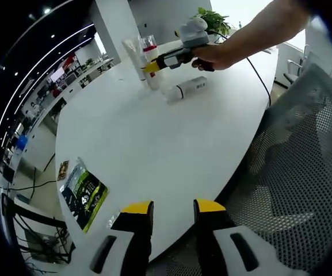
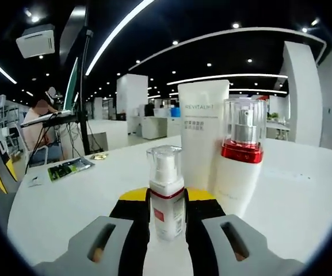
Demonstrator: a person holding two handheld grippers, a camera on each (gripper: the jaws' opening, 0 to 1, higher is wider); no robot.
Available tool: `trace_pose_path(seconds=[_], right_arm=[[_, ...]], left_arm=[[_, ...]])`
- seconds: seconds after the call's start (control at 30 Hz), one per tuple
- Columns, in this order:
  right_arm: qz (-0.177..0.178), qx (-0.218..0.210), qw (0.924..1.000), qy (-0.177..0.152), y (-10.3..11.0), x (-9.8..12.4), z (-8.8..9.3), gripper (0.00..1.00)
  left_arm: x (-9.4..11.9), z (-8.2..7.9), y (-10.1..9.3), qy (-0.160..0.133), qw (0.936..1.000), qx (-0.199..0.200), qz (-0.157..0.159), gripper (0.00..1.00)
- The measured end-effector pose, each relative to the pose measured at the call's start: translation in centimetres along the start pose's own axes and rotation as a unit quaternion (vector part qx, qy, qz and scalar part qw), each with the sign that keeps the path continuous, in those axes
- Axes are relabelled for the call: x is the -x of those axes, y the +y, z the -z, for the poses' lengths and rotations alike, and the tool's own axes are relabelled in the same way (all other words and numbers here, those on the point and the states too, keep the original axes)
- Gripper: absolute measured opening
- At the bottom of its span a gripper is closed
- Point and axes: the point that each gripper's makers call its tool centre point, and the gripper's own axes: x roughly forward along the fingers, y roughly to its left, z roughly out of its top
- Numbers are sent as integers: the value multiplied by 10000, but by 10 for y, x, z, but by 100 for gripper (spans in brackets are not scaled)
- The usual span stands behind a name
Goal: Arrange the skincare products in the storage area until every visible bottle or jar stands upright without overlapping.
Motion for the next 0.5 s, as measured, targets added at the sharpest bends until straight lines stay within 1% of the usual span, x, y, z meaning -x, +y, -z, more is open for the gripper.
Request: trace_pose_path(seconds=[0.13, 0.3, 0.5], right_arm=[[112, 58, 9999, 44, 1, -1, -1, 21], [378, 17, 9992, 110, -7, 1, 1, 21], [445, -139, 9988, 123, -12, 4, 3, 22]], left_arm=[[0, 1, 1, -1, 10000, -9, -12, 28], [-1, 1, 1, 5, 10000, -27, -19, 28], [0, 0, 1, -18, 10000, -35, -41, 28]])
